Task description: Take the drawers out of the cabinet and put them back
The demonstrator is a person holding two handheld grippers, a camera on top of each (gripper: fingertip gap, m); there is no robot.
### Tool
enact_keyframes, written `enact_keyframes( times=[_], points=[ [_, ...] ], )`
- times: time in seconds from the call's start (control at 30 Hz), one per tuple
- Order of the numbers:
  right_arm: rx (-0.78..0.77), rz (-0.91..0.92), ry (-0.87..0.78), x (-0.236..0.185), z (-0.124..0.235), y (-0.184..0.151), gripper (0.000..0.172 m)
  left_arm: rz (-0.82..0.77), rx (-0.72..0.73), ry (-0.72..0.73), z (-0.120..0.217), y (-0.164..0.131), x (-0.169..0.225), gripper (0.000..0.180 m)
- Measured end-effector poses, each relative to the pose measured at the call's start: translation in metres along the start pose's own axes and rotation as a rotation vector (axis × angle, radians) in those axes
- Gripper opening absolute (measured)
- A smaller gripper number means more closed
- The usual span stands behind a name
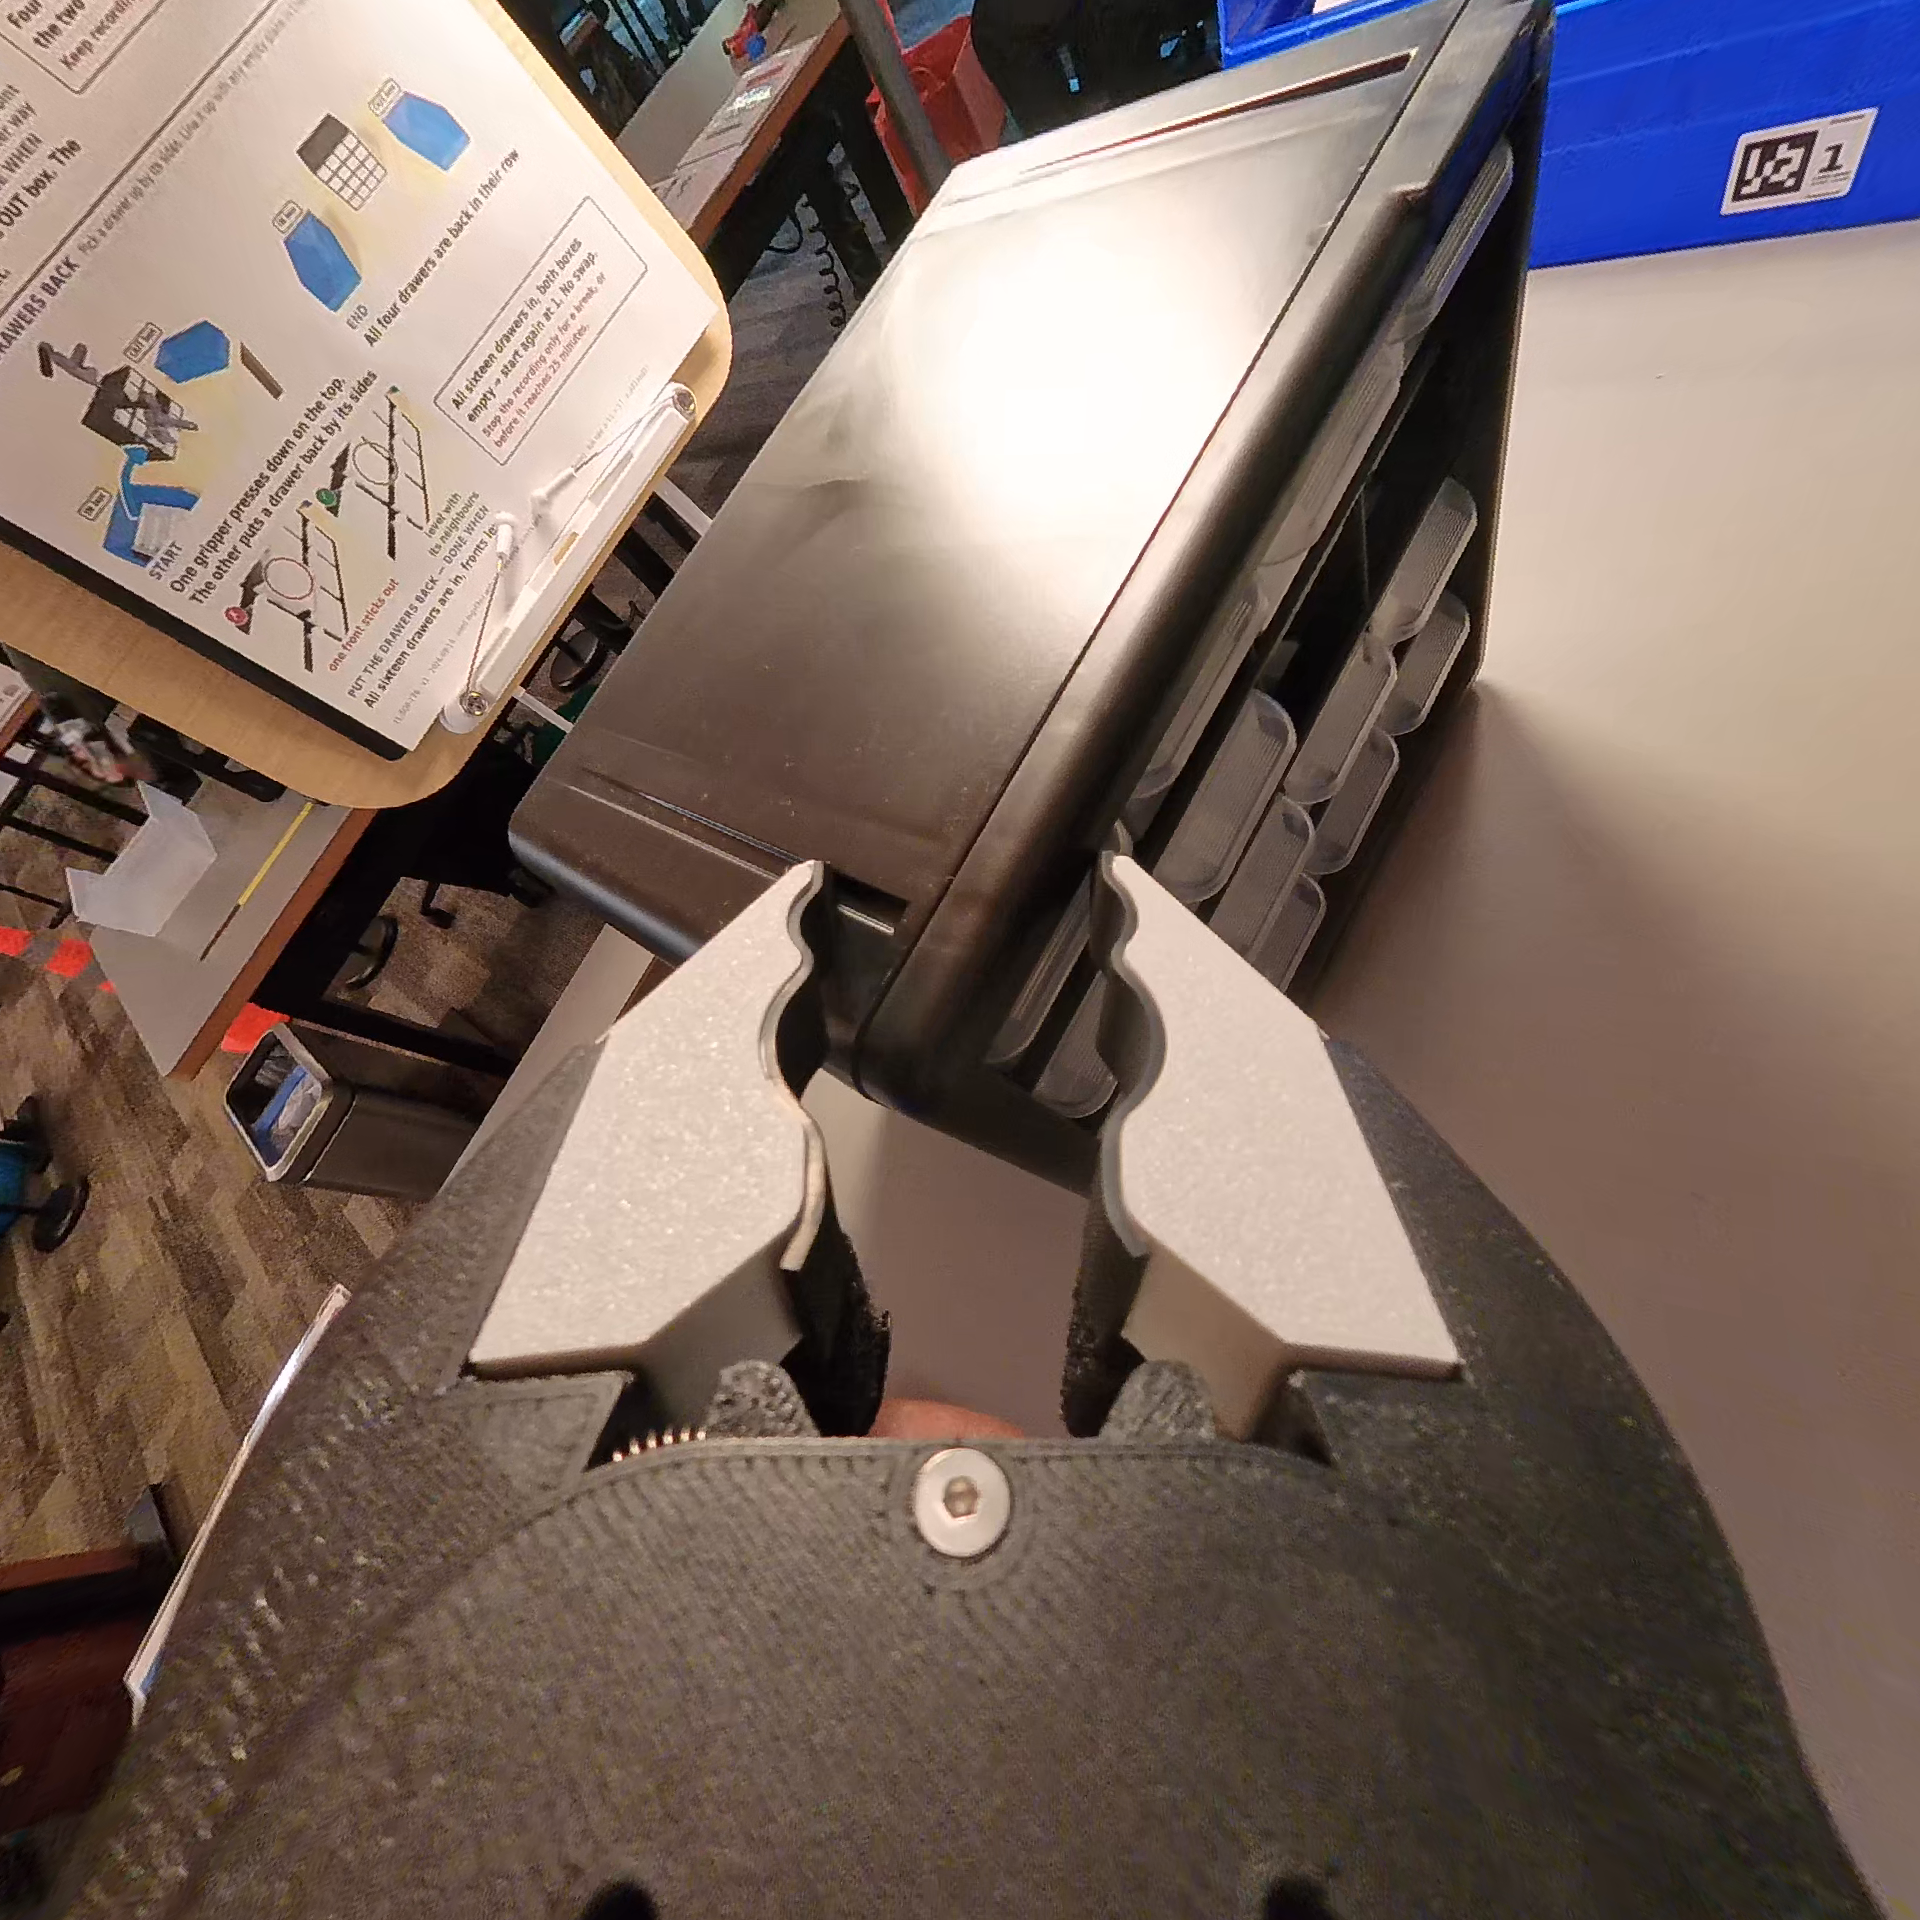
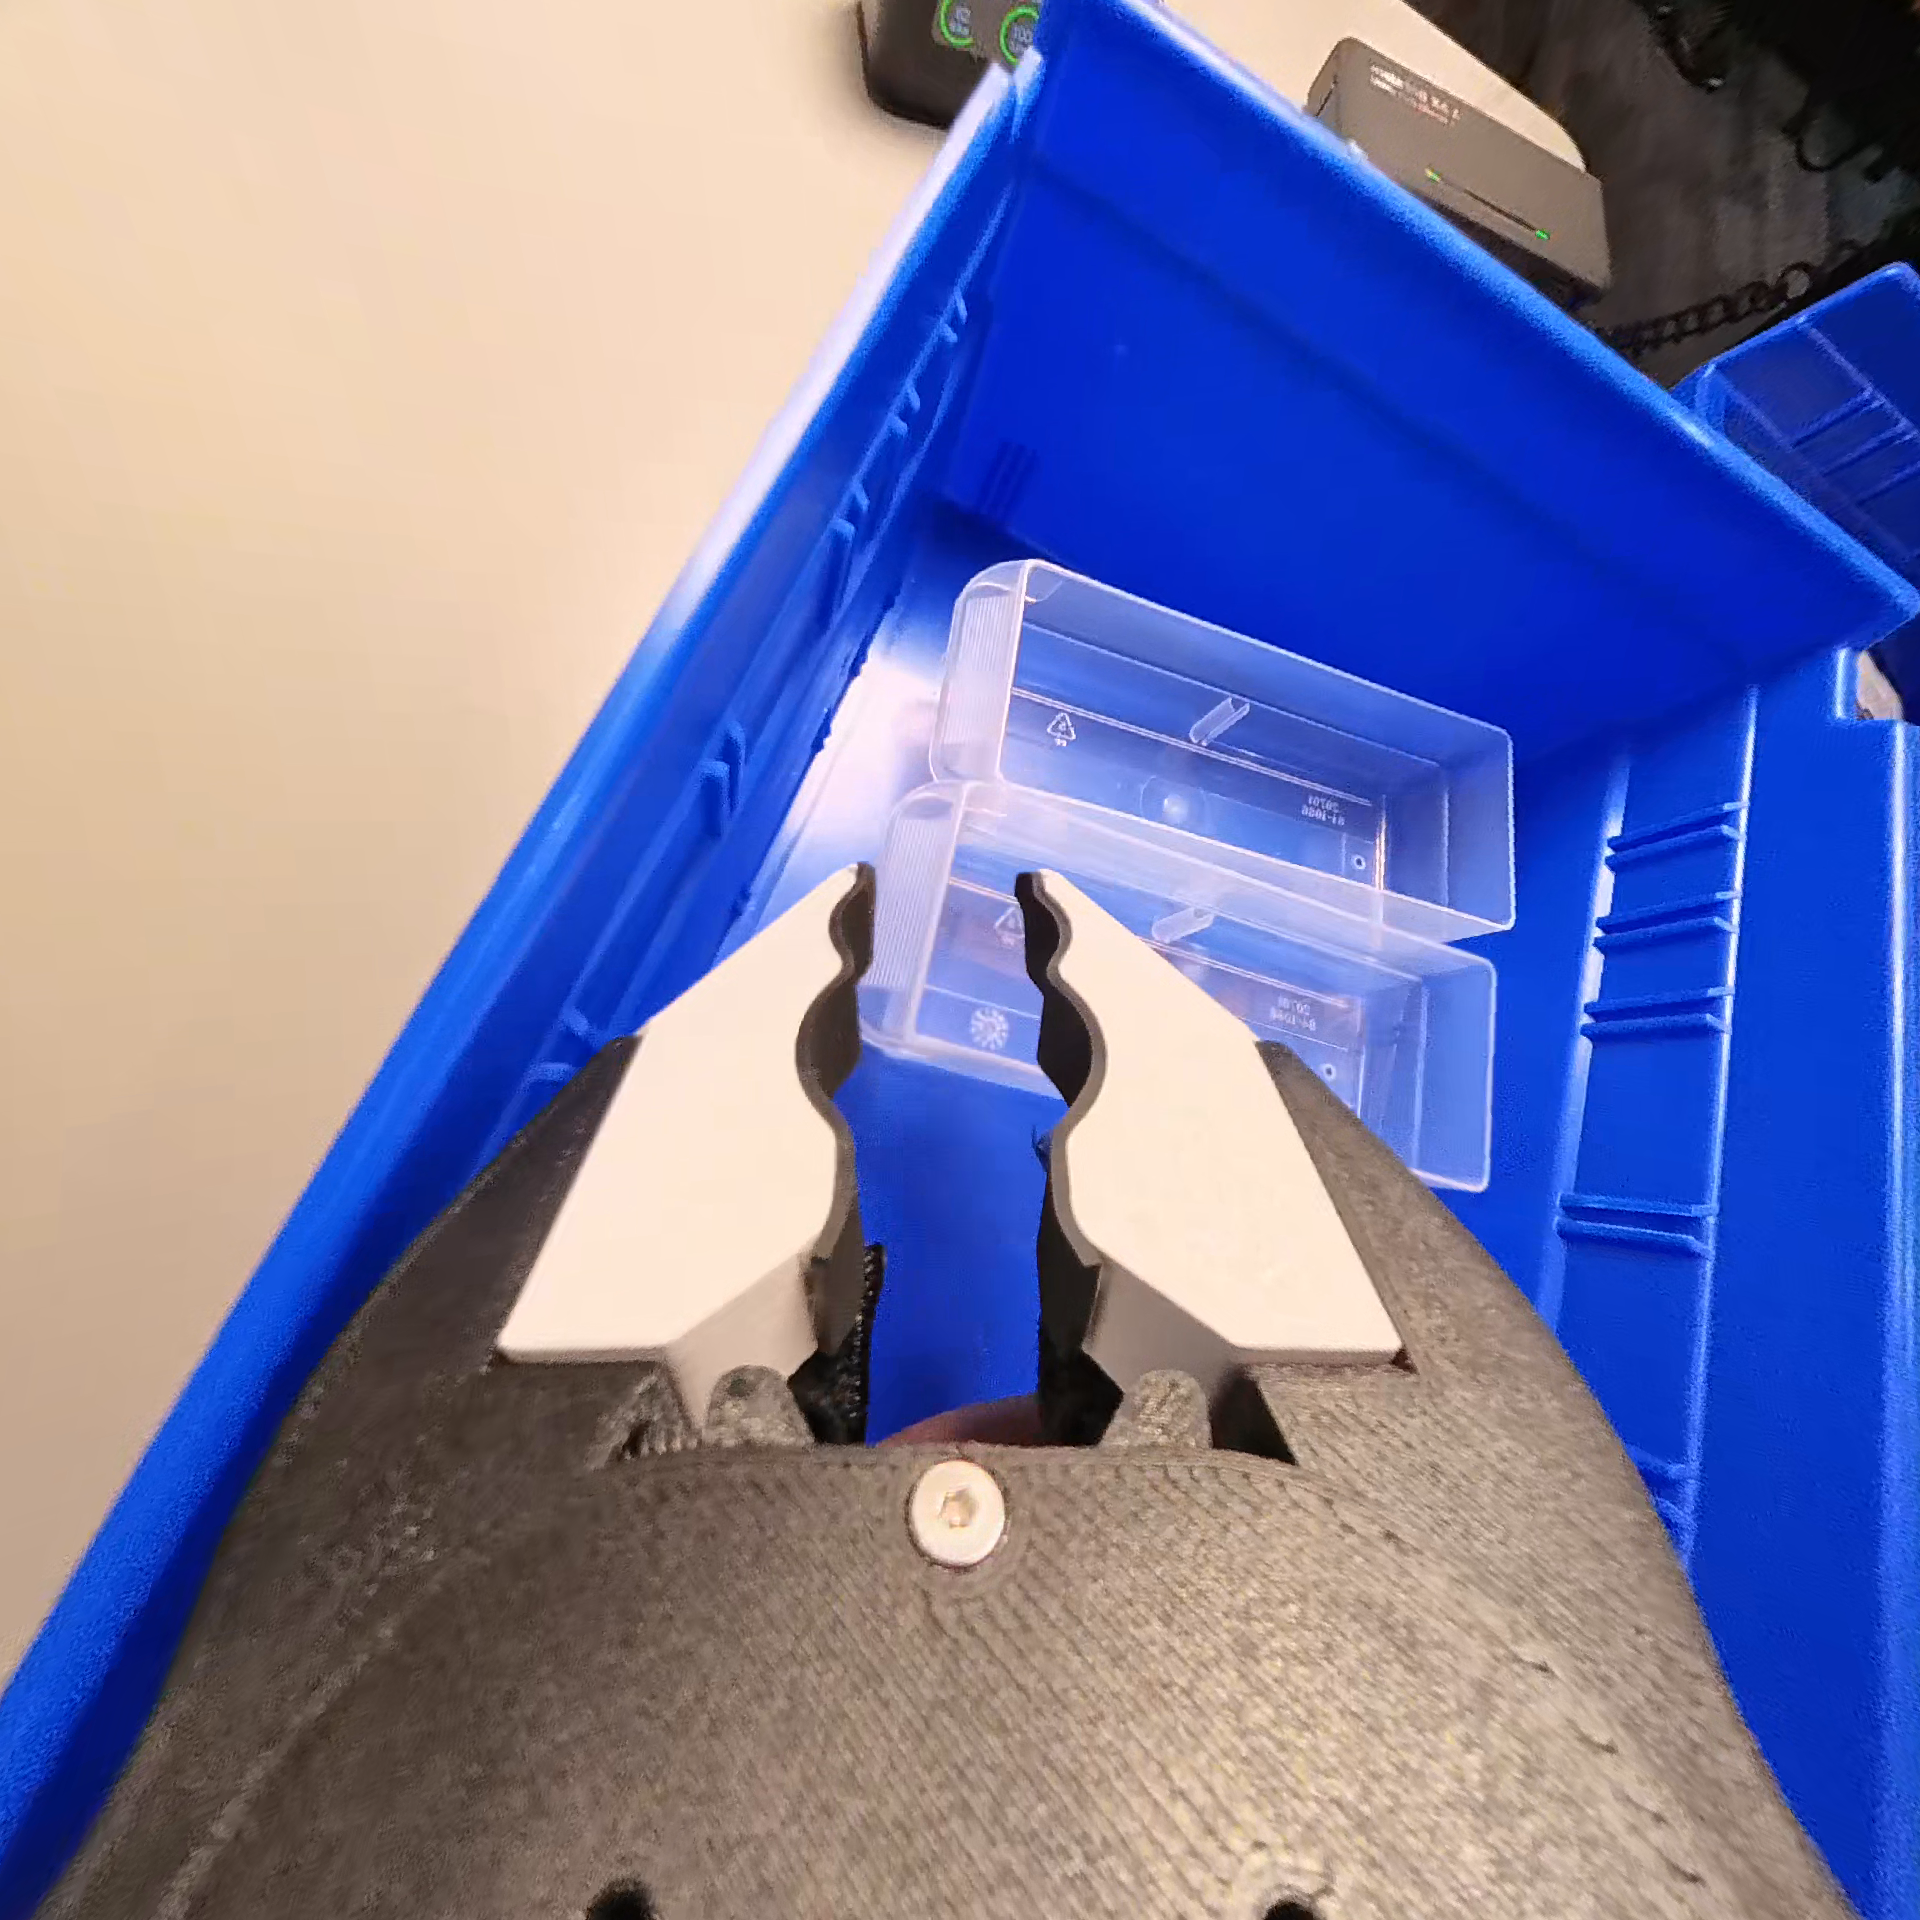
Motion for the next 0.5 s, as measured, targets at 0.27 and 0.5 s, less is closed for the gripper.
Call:
enact_keyframes(
  times=[0.27, 0.5],
  points=[
    [0.131, -0.085, -0.149, 0.032, 0.059, 0.027, 0.038, 0.001, 0.001, 0.0, 0.0, 0.0, 0.0, 0.05],
    [0.563, -0.408, 0.262, -0.062, 0.15, 0.106, 0.036, 0.005, -0.004, 0.001, 0.0, 0.0, 0.0, 0.05]
  ],
)
Point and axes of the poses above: each gripper's, where its closed fingertips meet, z back along the fingers, y out of its top, x = y × z across the jaws, the point moved 4 cm from there along z, back along the fingers, and after that the axes turned 10 degrees about -y, right-handed, at the moved point
